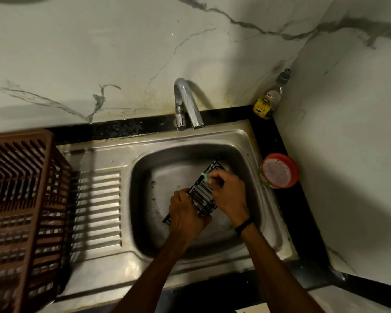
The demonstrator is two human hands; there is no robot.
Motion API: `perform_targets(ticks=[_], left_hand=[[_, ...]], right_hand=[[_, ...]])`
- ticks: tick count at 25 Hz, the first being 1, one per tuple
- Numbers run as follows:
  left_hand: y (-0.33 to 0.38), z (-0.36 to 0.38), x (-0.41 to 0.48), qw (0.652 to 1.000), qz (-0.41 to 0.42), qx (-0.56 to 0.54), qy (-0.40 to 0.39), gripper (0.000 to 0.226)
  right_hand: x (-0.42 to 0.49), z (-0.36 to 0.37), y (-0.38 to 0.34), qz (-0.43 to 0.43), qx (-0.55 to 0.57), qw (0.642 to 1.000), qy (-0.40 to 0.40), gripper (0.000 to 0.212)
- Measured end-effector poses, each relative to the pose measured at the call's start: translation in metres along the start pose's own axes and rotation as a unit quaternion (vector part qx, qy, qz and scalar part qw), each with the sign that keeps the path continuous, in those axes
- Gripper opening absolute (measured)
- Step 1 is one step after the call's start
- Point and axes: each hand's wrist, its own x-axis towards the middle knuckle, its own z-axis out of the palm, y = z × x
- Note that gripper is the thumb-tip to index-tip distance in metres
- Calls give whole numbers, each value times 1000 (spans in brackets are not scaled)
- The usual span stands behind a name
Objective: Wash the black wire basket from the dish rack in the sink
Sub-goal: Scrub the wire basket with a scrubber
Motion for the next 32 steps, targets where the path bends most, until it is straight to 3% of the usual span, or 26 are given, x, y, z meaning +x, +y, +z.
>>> perform_targets(ticks=[4, 8, 11, 13, 16, 19, 21, 24, 25, 29, 32], left_hand=[[-10, -2, -7, 994, -13, -105, 13, 97], [-24, 0, -12, 990, -26, -140, -7, 100], [-17, -5, -12, 990, -8, -144, -4, 68], [-16, -13, -10, 990, 4, -140, 3, 58], [-13, -13, -8, 988, -30, -153, 15, 98], [-6, -20, -6, 981, -32, -190, 7, 100], [-1, -28, -5, 973, -49, -227, 4, 94], [-3, -36, 7, 951, -95, -295, -18, 94], [-2, -38, 11, 947, -109, -300, -36, 92], [2, -44, 24, 901, -178, -389, -66, 92], [-10, -48, 30, 857, -222, -461, -60, 93]], right_hand=[[-9, 4, 2, -120, -39, 992, -16, 14], [13, 3, 13, -73, -70, 993, 67, 16], [-18, 23, -9, -187, -87, 978, -16, 26], [-19, 22, -5, -221, -92, 971, -23, 31], [-1, 7, 0, -124, -55, 988, 74, 25], [-22, 11, -11, -219, -80, 972, 31, 19], [-24, 4, -9, -194, -27, 979, 60, 17], [6, -10, 9, -31, 40, 986, 160, 19], [15, -9, 12, -20, 39, 985, 164, 17], [7, 19, 14, -186, -61, 974, 113, 29], [-34, 25, 33, -226, -106, 967, 50, 43]])
